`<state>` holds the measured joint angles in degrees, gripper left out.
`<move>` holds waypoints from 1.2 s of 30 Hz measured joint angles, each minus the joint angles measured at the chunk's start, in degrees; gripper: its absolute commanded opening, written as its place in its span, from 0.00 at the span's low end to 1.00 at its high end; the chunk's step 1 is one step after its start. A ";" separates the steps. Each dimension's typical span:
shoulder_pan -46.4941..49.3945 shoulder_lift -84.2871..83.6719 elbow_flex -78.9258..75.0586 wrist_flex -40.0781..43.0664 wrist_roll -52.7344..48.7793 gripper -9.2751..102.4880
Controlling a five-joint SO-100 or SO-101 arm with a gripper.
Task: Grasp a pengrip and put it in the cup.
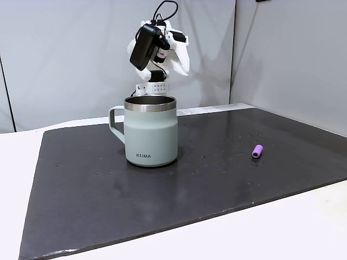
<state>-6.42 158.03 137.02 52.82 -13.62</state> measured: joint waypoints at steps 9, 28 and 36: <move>1.85 -24.52 -19.51 0.00 -3.43 0.09; -6.15 -63.02 -55.28 9.05 -3.52 0.21; -6.94 -79.98 -67.68 11.25 -3.52 0.25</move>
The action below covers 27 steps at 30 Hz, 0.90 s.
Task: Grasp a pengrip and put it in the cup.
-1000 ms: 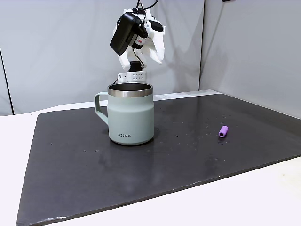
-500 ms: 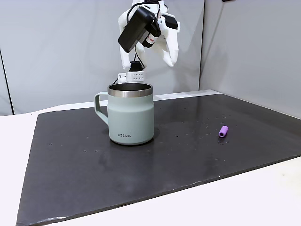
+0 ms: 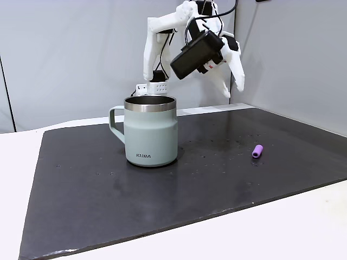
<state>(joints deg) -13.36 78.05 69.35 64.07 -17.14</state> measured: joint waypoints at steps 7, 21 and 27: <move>-1.32 -9.76 -8.70 0.35 0.00 0.30; -4.22 -24.35 -21.45 0.26 2.20 0.31; -5.80 -31.20 -24.17 0.26 2.81 0.31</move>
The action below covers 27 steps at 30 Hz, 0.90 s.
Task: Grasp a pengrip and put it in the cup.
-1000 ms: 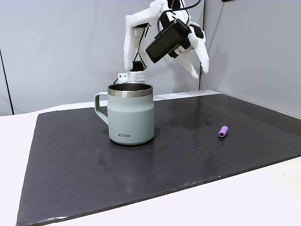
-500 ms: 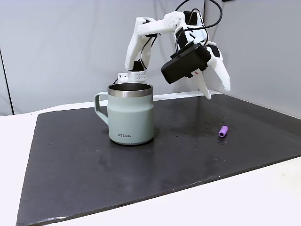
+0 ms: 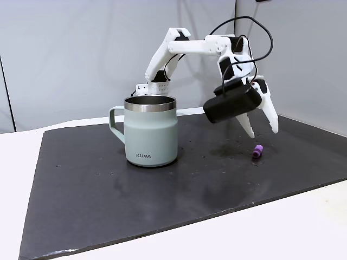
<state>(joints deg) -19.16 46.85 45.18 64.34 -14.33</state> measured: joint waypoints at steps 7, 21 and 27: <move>0.09 -6.33 -2.46 -0.09 0.00 0.31; -0.35 -7.82 -3.78 -0.62 -0.44 0.10; -0.35 -7.82 -3.87 -0.62 -0.70 0.08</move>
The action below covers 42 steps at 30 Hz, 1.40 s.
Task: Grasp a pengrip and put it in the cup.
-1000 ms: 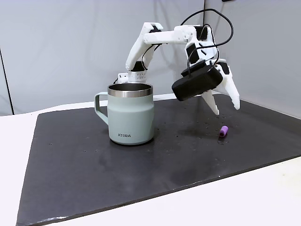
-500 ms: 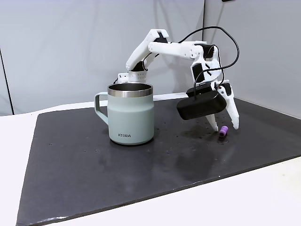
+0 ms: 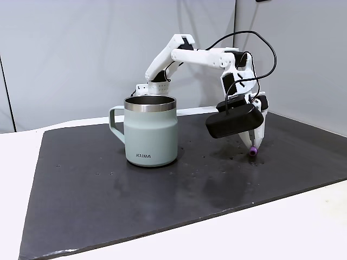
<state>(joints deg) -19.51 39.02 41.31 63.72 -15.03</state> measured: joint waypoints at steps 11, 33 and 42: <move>0.44 1.58 -5.98 9.49 0.18 0.08; 16.44 37.00 -7.21 33.31 -11.34 0.08; 24.79 43.24 1.58 34.80 -18.11 0.08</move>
<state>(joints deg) 5.27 82.27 42.89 98.53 -33.13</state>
